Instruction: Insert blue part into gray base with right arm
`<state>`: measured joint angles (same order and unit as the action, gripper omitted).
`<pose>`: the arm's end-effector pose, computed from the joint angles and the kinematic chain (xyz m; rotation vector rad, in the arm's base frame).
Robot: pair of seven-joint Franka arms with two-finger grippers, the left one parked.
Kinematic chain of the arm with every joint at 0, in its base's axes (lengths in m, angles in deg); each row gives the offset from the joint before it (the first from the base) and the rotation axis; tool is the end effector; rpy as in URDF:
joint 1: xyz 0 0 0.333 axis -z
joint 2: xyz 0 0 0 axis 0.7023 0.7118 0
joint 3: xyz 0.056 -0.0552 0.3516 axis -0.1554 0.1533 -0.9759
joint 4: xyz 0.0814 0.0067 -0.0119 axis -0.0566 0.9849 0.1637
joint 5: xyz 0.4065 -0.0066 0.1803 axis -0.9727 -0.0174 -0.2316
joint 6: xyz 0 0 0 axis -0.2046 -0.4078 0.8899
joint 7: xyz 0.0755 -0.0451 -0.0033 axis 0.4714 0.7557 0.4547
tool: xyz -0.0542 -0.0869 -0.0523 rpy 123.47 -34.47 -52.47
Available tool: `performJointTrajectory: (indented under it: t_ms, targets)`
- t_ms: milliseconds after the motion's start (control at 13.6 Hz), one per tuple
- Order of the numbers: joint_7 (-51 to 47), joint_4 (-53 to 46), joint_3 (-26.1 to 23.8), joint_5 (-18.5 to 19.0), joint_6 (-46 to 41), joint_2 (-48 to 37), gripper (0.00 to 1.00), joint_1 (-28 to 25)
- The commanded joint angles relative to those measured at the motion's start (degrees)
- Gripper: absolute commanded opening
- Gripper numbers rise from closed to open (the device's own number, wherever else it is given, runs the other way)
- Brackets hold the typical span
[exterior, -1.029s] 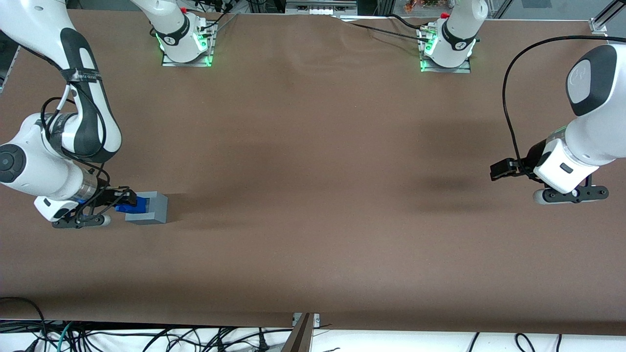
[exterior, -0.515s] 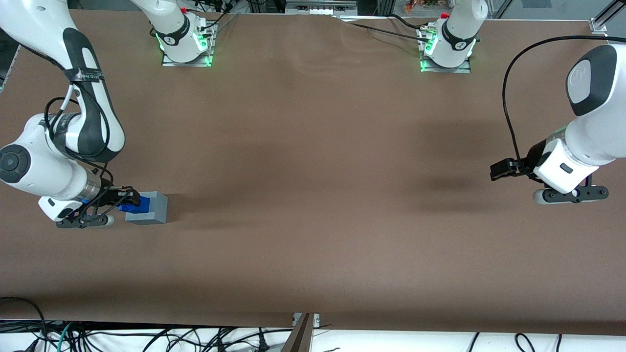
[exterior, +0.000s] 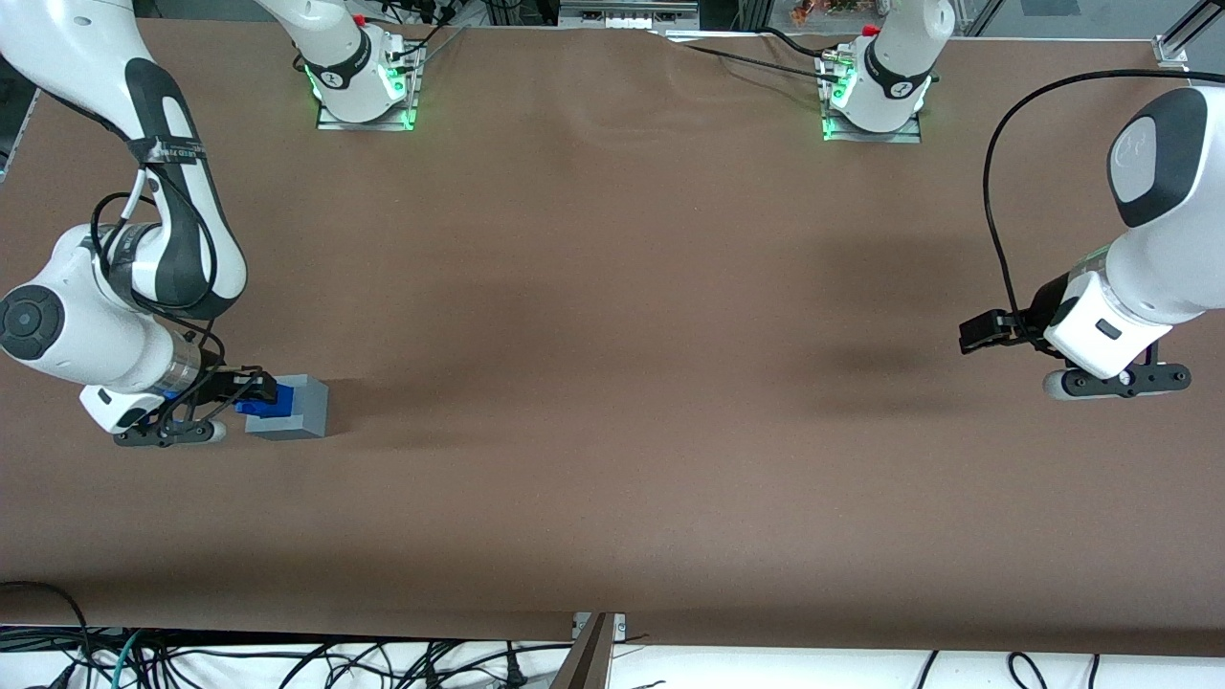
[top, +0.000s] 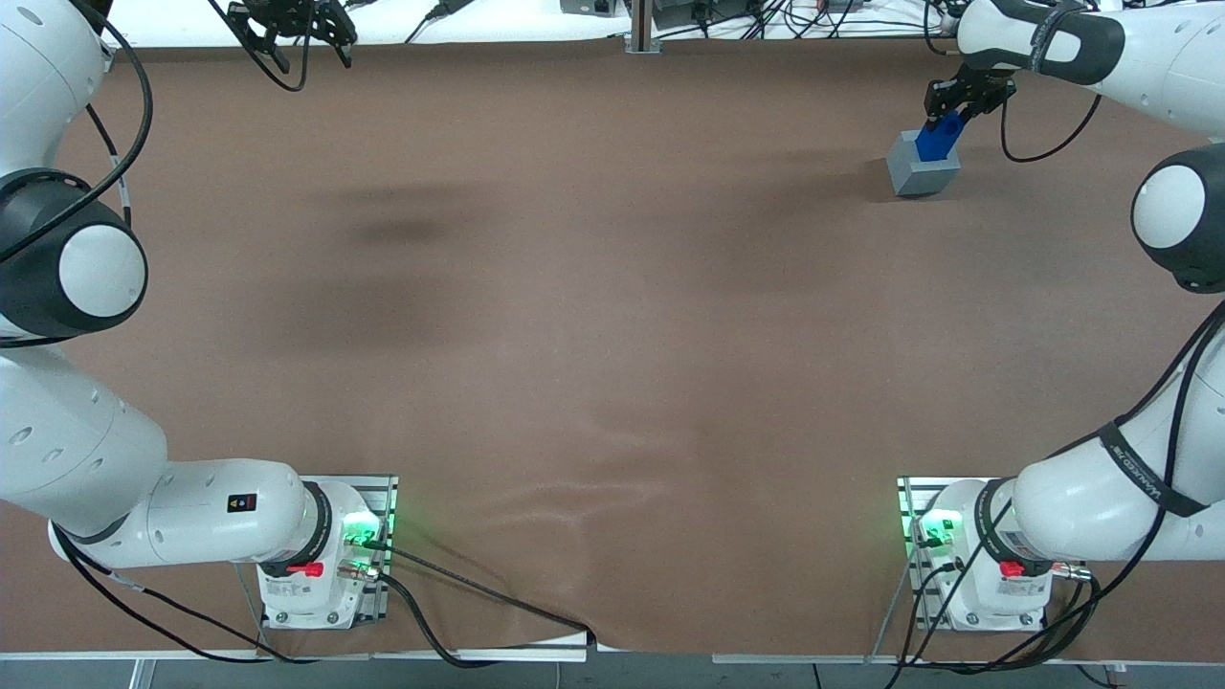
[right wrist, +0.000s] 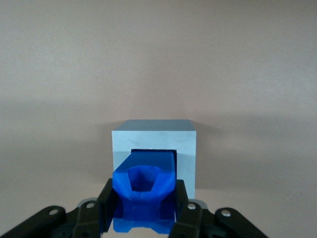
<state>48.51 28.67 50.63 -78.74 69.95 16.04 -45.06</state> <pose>0.7361 -0.0153 0.3085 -3.1151 -0.0989 0.0131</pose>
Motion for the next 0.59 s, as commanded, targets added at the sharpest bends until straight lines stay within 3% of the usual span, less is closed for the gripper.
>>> performJointTrajectory:
  t_ms: [0, 74, 147, 221, 515]
  targets:
    - [-0.48, 0.53, -0.19, -1.16, 0.88, -0.17, 0.40, 0.09]
    - [-0.48, 0.53, -0.19, -1.16, 1.06, -0.08, 0.62, 0.09]
    - [-0.91, 0.45, -0.10, -1.59, 1.06, -0.08, 0.91, 0.09]
    - [-1.53, 0.44, -0.18, -1.77, 0.97, -0.08, 0.99, 0.09]
    - [-1.45, -0.26, -0.18, -1.77, 0.27, -0.95, 0.99, -0.08]
